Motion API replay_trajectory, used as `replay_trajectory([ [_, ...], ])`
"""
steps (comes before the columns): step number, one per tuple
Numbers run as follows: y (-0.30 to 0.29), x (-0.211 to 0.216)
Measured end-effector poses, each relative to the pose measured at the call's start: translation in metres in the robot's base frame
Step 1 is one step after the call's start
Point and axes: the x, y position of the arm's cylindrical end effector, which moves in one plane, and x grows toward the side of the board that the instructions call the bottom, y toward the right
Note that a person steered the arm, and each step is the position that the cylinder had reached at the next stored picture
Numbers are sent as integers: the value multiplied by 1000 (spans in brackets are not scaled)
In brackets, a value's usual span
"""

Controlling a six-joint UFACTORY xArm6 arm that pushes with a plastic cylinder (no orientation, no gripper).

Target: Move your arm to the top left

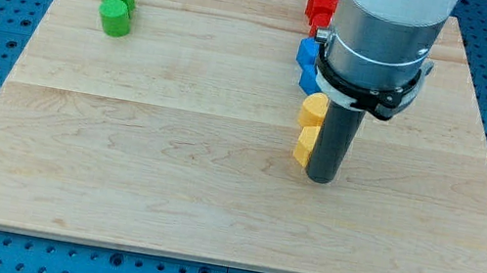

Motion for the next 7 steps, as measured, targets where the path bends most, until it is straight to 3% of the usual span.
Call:
replay_trajectory([
  [2,0,-8],
  [3,-12,10],
  [4,-110,34],
  [5,-180,-30],
  [7,-188,-219],
])
